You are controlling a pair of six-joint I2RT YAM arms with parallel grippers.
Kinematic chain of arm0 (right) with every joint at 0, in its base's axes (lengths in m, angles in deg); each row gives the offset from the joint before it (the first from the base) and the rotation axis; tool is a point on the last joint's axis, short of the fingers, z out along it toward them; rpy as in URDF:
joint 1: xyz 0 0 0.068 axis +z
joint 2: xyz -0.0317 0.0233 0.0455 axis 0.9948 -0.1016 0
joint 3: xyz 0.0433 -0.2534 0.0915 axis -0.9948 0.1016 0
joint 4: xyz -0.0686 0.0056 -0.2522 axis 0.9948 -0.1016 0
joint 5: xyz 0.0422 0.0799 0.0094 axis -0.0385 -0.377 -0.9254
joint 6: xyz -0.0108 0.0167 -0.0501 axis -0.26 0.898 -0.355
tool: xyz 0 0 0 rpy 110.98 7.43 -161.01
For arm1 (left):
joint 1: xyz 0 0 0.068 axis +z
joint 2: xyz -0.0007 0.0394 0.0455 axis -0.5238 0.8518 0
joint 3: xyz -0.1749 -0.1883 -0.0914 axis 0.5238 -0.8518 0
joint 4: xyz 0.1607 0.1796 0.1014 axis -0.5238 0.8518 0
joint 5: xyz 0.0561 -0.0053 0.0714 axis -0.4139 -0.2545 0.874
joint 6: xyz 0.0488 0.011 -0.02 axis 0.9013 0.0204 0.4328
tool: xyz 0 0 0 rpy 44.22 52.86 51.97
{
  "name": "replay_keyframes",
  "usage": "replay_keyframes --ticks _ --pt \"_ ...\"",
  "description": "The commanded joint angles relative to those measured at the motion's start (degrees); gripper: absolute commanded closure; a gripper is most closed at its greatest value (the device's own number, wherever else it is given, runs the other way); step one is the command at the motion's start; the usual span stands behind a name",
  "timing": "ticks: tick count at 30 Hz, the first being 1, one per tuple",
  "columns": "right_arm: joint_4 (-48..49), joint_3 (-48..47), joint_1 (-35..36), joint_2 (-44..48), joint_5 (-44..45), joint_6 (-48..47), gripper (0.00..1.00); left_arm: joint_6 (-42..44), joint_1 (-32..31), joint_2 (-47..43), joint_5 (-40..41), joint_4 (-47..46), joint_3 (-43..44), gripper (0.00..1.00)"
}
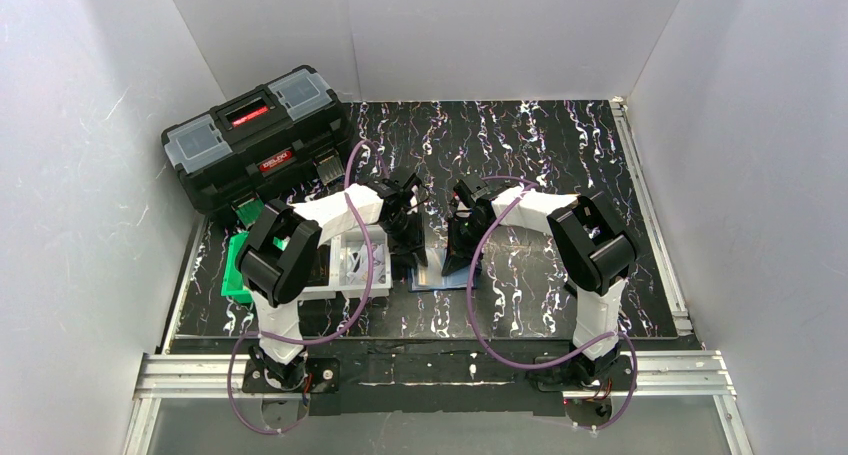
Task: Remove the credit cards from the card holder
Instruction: Remove the credit card from the card holder.
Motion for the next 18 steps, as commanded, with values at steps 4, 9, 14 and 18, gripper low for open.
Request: replay_keyframes --ticks 4,9,14,18 --pt "-2.26 1.96 -0.79 -1.24 6.54 -2.8 0.95 -1.06 -0.24 -0.92 -2.16 -0.94 -1.28 0.8" --pt "-1.99 1.61 -0.79 0.25 5.88 -2.67 0.91 -1.28 -0.24 -2.17 -2.26 -0.92 -0.99 1.0" --pt "-2.77 -0.33 -0.79 2.97 5.7 -2.73 0.81 -1.52 -0.2 -3.73 -2.35 -0.66 -0.78 1.0" --pt "-3.61 -2.23 -0.79 5.27 5.15 -2.75 0.72 -1.61 -0.24 -4.87 -2.36 0.3 0.09 1.0"
